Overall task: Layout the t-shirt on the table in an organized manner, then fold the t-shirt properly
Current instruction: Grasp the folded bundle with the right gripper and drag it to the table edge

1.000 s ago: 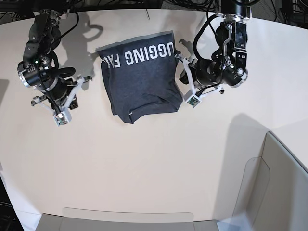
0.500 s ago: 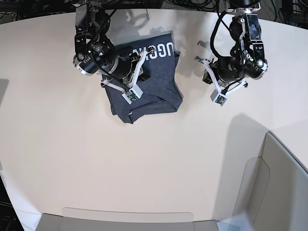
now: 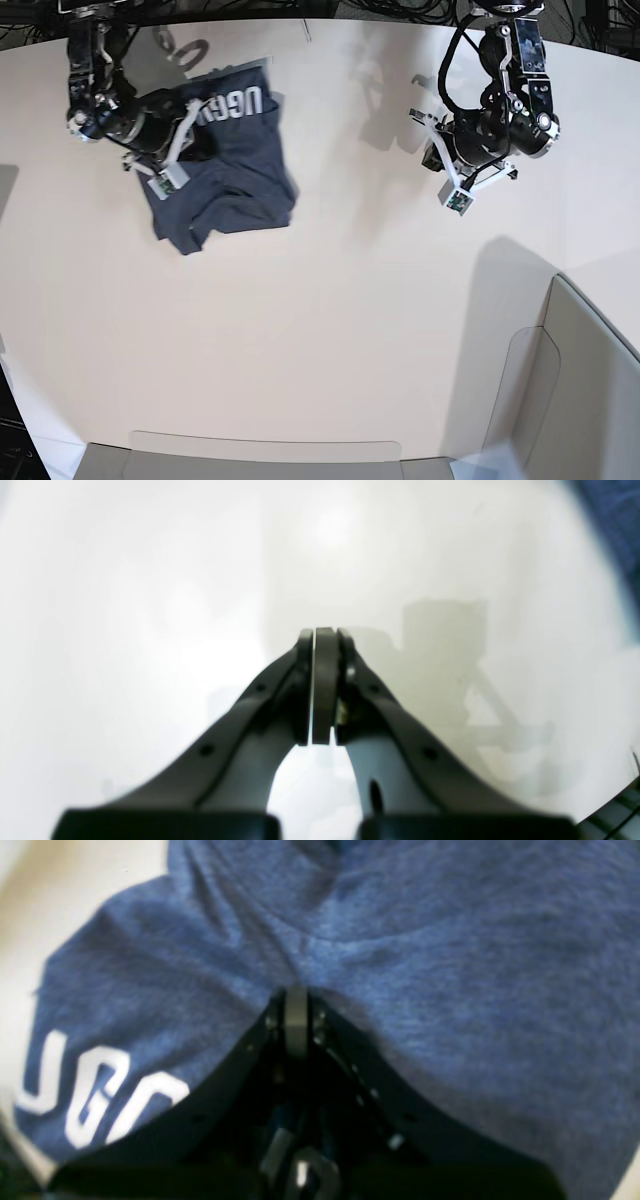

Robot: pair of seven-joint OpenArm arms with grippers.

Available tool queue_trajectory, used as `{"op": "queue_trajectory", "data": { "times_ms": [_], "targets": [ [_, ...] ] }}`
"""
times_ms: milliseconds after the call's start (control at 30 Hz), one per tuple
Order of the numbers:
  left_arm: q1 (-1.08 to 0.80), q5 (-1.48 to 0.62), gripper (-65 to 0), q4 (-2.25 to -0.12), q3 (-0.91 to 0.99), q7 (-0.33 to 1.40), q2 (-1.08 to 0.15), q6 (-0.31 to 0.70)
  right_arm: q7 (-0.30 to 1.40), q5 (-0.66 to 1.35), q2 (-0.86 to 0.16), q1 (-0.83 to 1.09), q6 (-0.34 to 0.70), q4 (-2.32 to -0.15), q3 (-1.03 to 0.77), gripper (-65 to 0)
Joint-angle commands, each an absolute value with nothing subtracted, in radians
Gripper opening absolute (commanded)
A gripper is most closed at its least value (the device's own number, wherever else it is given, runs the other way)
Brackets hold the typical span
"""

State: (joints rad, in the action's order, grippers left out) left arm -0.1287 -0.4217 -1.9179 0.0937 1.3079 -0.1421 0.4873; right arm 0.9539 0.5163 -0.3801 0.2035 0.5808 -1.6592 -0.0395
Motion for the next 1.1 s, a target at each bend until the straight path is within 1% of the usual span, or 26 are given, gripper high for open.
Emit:
{"op": "queue_trajectory", "data": {
  "times_ms": [0, 100, 200, 400, 533, 700, 833, 1067],
  "targets": [
    [-0.124, -0.432, -65.0, -1.936, 0.099, 1.293, -0.151, 0.489, 1.147, 0.308, -0.444, 0.239, 0.541, -1.624, -0.073, -65.0],
    [-0.124, -0.432, -65.0, -1.936, 0.101, 1.291, -0.151, 0.490, 1.147, 0.306, -0.538, 0.249, 0.541, -1.584, -0.140, -65.0],
    [-0.124, -0.432, -65.0, -1.936, 0.096, 1.291, -0.151, 0.490, 1.142, 0.303, -0.604, 0.245, 0.541, -1.494, -0.203, -65.0],
    [-0.125, -0.433, -65.0, -1.936, 0.093, 1.291, -0.148, 0.490, 1.038, 0.300, -0.716, 0.220, 0.539, -1.305, -0.214, -65.0],
    [-0.125, -0.433, -65.0, -1.936, 0.093, 1.290, -0.148, 0.490, 1.030, 0.300, -0.736, 0.196, 0.536, -1.227, -0.214, -65.0],
    [-0.137, -0.433, -65.0, -1.936, 0.093, 1.290, -0.148, 0.490, 1.030, 0.216, -0.730, 0.165, 0.536, -1.225, -0.216, -65.0],
    [-0.137, -0.433, -65.0, -1.936, 0.093, 1.290, -0.145, 0.490, 1.030, 0.213, -0.730, 0.130, 0.536, -1.236, -0.222, -65.0],
    [-0.137, -0.433, -65.0, -1.936, 0.093, 1.288, -0.145, 0.492, 1.036, 0.213, -0.728, 0.130, 0.541, -1.354, -0.412, -65.0]
  ]
}}
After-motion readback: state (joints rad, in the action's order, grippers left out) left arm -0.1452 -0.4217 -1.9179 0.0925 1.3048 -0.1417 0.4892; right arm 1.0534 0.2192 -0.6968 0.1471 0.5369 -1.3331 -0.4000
